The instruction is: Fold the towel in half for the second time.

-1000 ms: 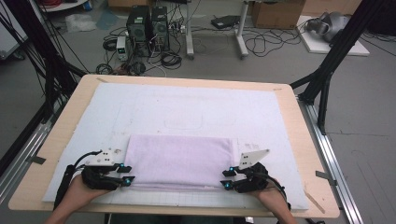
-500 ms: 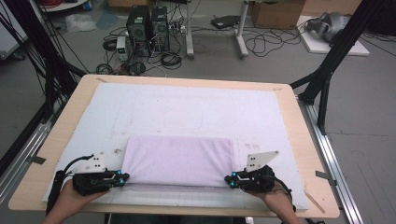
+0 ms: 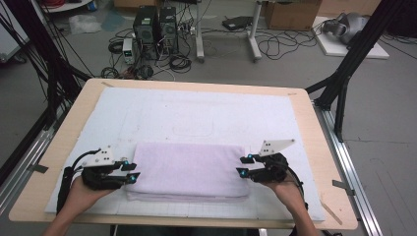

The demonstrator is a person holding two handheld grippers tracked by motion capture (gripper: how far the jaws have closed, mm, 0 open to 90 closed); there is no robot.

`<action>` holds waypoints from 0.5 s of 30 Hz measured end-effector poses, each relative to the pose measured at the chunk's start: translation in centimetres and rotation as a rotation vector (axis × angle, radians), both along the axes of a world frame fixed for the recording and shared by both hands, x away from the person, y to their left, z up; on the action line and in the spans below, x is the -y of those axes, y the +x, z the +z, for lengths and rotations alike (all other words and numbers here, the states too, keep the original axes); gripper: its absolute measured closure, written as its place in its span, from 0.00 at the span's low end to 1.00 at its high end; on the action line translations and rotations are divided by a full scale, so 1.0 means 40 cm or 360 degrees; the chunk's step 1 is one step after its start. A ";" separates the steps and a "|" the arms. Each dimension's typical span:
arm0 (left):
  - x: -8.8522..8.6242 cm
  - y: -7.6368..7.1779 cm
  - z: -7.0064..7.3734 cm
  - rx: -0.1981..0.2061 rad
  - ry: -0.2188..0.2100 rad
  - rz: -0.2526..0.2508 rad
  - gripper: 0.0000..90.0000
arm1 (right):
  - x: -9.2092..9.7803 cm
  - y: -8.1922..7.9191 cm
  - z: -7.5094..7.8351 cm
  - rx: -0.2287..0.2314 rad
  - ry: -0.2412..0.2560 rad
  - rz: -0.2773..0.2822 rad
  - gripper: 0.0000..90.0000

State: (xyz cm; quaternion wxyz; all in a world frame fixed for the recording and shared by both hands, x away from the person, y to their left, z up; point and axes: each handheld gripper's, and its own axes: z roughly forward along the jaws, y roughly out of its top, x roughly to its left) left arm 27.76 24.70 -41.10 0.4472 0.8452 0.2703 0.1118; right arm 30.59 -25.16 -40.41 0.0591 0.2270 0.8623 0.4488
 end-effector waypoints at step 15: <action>0.008 0.191 -0.058 -0.0068 0.0070 0.0368 0.52 | 0.010 0.172 -0.062 -0.0062 -0.0131 -0.0250 0.45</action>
